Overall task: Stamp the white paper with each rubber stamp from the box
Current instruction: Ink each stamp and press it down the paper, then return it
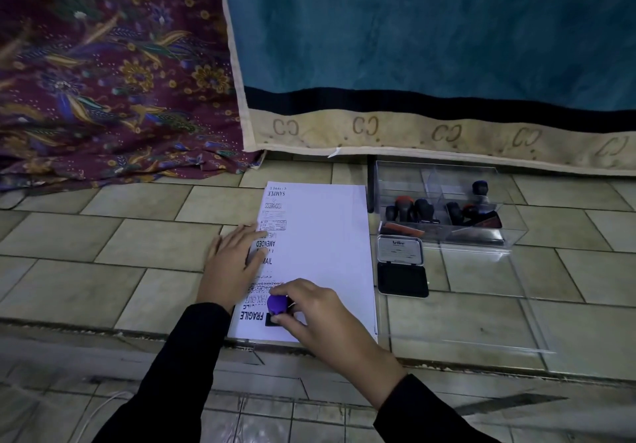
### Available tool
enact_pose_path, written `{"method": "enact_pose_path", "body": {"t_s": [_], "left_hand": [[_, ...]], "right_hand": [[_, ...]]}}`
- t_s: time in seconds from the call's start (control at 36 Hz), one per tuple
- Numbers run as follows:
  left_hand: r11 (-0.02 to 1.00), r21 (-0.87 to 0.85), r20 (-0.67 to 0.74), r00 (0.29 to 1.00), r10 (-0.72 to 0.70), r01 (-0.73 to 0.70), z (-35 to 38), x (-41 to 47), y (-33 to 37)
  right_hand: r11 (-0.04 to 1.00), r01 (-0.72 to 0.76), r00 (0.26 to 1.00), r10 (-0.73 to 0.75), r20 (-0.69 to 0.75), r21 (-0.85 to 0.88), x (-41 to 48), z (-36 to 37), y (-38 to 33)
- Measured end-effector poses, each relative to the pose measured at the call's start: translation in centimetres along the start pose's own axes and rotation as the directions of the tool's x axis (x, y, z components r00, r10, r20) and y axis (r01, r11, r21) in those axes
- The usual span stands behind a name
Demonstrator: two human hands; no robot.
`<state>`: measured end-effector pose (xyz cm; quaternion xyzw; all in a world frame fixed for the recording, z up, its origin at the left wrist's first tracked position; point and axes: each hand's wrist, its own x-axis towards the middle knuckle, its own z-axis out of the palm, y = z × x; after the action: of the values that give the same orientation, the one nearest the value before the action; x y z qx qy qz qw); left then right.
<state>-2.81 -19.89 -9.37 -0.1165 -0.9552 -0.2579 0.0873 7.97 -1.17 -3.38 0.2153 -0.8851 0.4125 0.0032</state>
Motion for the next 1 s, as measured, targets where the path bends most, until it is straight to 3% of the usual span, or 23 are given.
{"method": "enact_pose_path", "body": {"t_s": [0.33, 0.42, 0.53, 0.67, 0.86, 1.0], "left_hand": [[1.0, -0.004, -0.013, 1.0, -0.012, 0.012, 0.4, 0.0, -0.3], [1.0, -0.001, -0.012, 1.0, -0.004, 0.004, 0.4, 0.0, -0.4], [1.0, -0.003, -0.003, 1.0, 0.003, -0.003, 0.2, -0.1, -0.3], [1.0, -0.011, -0.005, 1.0, -0.007, 0.007, 0.0, -0.2, -0.1], [1.0, -0.009, -0.006, 1.0, -0.001, 0.001, 0.0, -0.3, 0.0], [1.0, -0.01, -0.002, 1.0, -0.008, 0.008, -0.2, -0.3, 0.2]], "right_hand": [[0.998, 0.05, 0.998, -0.051, -0.023, -0.038, 0.1, 0.7, 0.1], [0.997, -0.019, 0.997, 0.024, -0.073, 0.077, 0.2, 0.0, 0.4], [0.954, -0.116, 0.946, 0.191, -0.263, 0.276, -0.3, -2.6, 1.6], [0.927, -0.169, 0.866, 0.302, -0.4, 0.335, -2.2, -7.3, 4.2], [0.961, -0.225, 0.792, 0.276, -0.545, 0.16, -5.1, -11.2, 7.3], [0.969, -0.247, 0.825, 0.2, -0.529, -0.018, -5.6, -11.3, 8.1]]}}
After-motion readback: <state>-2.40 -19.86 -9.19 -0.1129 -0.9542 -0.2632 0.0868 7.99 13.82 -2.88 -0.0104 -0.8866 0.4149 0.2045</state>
